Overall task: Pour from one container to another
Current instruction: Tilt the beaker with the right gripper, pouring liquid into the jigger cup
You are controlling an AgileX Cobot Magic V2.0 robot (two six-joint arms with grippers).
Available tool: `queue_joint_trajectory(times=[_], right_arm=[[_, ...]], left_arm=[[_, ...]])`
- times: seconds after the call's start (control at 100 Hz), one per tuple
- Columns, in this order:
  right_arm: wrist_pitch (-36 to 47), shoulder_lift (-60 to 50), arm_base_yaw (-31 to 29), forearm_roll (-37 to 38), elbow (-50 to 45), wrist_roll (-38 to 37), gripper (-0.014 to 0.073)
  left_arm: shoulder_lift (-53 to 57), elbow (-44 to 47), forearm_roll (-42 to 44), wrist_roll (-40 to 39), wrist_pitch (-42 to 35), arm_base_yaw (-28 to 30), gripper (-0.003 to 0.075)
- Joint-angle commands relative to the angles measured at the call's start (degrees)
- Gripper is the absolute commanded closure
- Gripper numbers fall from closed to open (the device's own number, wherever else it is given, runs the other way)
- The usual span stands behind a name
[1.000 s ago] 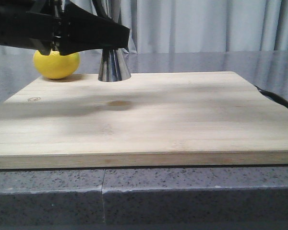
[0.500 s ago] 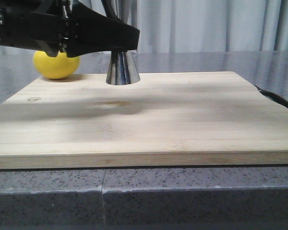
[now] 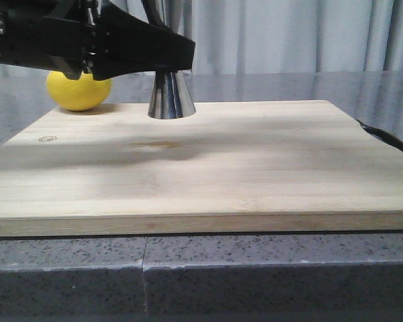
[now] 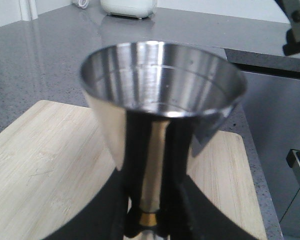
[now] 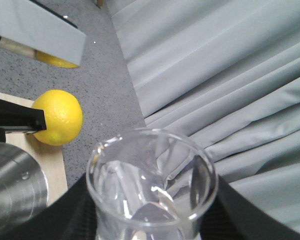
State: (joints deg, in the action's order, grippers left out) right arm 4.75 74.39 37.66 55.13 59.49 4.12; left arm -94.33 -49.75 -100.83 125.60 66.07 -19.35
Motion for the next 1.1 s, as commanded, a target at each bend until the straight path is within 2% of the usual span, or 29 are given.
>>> queue_joint_trajectory(times=[0.0, 1.09], right_arm=[[3.3, -1.5, 0.1, 2.3, 2.2, 0.2, 0.0410], [3.0, -1.5, 0.1, 13.5, 2.2, 0.2, 0.0410]], left_arm=[[2.1, -1.6, -4.4, -0.3, 6.9, -0.5, 0.0739], [2.1, -1.6, -4.4, -0.3, 6.8, -0.5, 0.0739]])
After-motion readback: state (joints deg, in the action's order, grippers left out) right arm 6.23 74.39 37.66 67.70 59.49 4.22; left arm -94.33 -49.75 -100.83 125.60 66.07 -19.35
